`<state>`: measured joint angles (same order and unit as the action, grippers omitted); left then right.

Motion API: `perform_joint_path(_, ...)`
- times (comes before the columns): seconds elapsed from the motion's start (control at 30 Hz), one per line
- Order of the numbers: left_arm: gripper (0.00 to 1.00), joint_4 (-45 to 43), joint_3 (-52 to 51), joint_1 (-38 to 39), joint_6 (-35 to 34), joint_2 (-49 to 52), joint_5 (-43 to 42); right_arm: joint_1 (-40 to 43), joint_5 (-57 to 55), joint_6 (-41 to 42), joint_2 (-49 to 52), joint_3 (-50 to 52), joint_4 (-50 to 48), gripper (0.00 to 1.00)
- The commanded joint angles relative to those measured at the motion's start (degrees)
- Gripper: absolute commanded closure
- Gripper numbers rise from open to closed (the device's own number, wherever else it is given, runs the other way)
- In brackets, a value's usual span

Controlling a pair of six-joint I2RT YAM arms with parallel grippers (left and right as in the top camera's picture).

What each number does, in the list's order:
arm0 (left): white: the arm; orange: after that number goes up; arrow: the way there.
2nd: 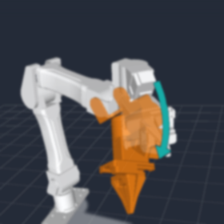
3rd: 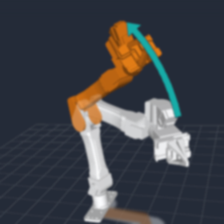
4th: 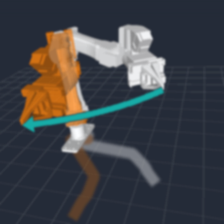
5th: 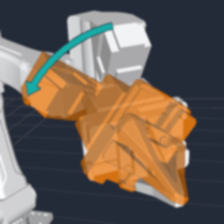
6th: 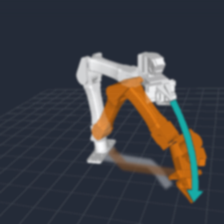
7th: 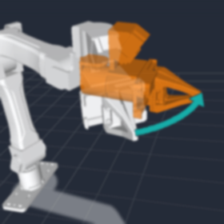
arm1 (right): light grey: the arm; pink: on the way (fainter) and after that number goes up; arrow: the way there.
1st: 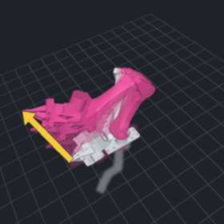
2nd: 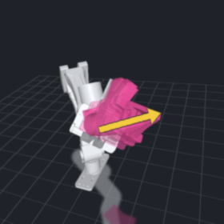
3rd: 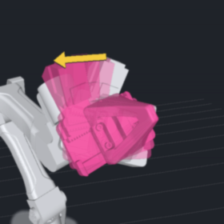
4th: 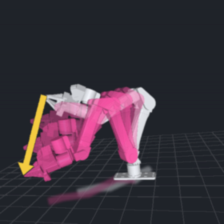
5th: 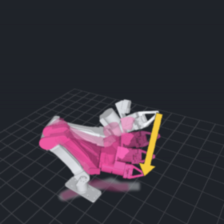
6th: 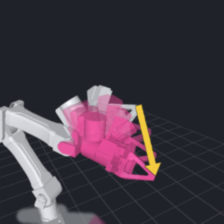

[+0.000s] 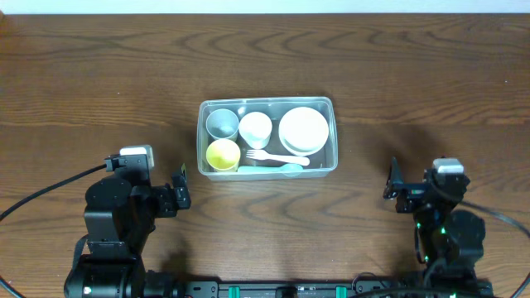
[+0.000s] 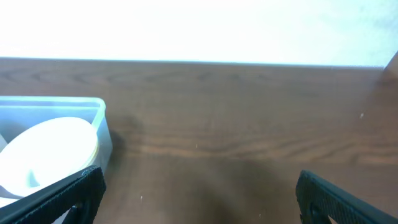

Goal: Pack container

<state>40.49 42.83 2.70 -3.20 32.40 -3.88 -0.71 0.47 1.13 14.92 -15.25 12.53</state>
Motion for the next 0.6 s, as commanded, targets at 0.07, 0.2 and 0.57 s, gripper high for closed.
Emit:
perform_joint_path(0.07, 0.02, -0.04, -0.2, 0.17, -0.52, 0.07, 0.46, 0.44, 0.48, -4.81, -7.5, 3.63, -2.19, 0.01)
perform_joint_path(0.2, 0.02, -0.04, -0.2, 0.17, -0.52, 0.07, 0.46, 0.44, 0.42, -6.93, -10.43, 5.01, -4.09, 0.01)
perform_joint_path(0.57, 0.02, -0.04, -0.2, 0.17, -0.52, 0.07, 0.46, 1.2, 1.53, -7.43, -14.64, 14.12, -16.74, 0.01)
